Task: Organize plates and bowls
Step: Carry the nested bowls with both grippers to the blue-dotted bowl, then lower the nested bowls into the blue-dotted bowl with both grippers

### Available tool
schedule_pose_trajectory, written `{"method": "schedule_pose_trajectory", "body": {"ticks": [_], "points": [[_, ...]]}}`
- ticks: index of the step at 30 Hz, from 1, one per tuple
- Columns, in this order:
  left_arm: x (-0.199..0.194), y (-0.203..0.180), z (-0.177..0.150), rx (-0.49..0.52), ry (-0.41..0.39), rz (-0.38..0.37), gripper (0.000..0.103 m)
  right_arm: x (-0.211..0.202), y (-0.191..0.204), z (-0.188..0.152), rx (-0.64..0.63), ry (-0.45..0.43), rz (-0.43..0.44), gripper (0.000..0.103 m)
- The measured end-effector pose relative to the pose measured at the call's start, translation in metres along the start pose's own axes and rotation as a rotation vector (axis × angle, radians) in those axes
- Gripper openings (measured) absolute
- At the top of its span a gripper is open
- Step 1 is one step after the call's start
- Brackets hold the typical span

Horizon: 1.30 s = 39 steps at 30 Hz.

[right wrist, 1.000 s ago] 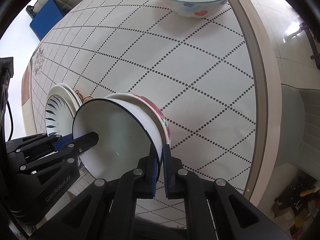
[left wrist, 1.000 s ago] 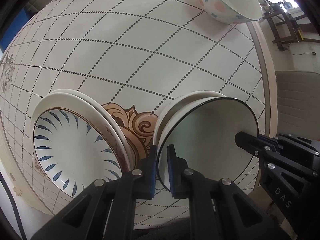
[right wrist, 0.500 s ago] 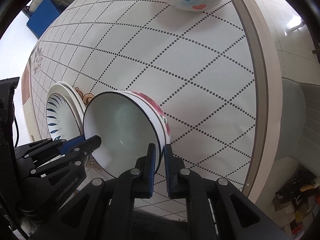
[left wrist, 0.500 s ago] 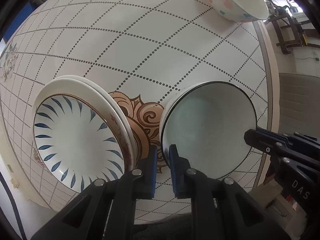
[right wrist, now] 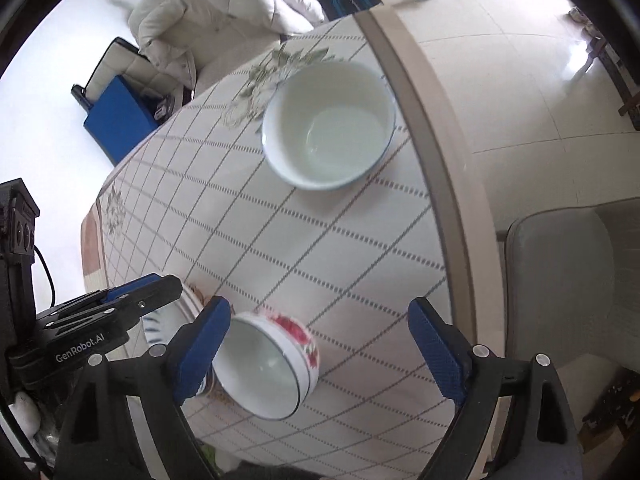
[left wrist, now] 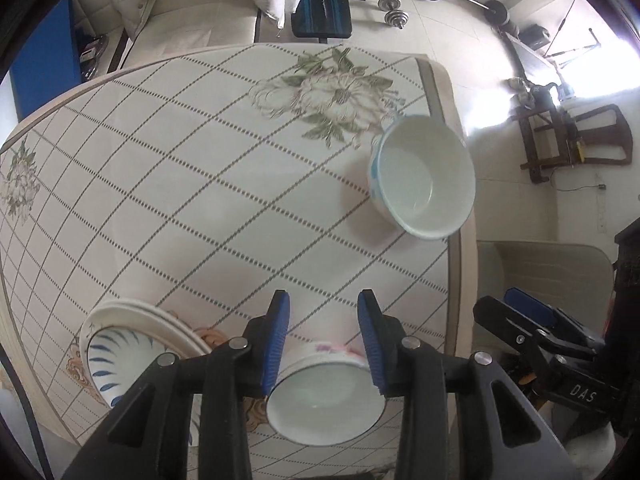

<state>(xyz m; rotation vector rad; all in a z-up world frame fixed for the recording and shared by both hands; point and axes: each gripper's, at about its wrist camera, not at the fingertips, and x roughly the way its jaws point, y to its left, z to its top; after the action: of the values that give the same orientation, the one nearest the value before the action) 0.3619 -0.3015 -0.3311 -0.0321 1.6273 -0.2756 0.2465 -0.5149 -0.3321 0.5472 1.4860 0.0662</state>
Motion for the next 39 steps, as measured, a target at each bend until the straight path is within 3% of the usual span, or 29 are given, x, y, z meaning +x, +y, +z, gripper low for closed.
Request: {"method": "schedule_pose_trajectory", "body": {"ticks": [6,8,12,16,17,18,20,24,39], "points": [[0.028,-0.028,0.062,0.014,0.036,-0.022,0.033,-0.001,-0.035,0.067,0.087,-0.03,-0.016,0.092],[0.043,-0.036,0.075,0.028,0.064,-0.011,0.033,0.006,-0.04,0.084,0.096,-0.026,-0.027,0.081],[0.068,-0.05,0.092,0.062,0.108,0.028,0.033,0.026,-0.046,0.109,0.102,0.016,-0.038,0.071],[0.084,-0.058,0.099,0.081,0.132,0.045,0.031,0.049,-0.047,0.12,0.109,0.064,-0.034,0.054],[0.086,-0.059,0.101,0.084,0.13,0.05,0.026,0.054,-0.046,0.122,0.111,0.07,-0.036,0.042],[0.088,-0.06,0.102,0.087,0.131,0.052,0.017,0.058,-0.047,0.123,0.113,0.078,-0.04,0.04],[0.09,-0.061,0.102,0.093,0.126,0.071,0.014,0.066,-0.047,0.125,0.117,0.095,-0.043,0.022],[0.091,-0.06,0.102,0.098,0.114,0.088,0.009,0.075,-0.047,0.13,0.105,0.105,-0.093,0.009],[0.057,-0.055,0.08,0.105,0.044,0.101,0.009,0.057,-0.031,0.119,0.057,0.092,-0.099,0.008]]}}
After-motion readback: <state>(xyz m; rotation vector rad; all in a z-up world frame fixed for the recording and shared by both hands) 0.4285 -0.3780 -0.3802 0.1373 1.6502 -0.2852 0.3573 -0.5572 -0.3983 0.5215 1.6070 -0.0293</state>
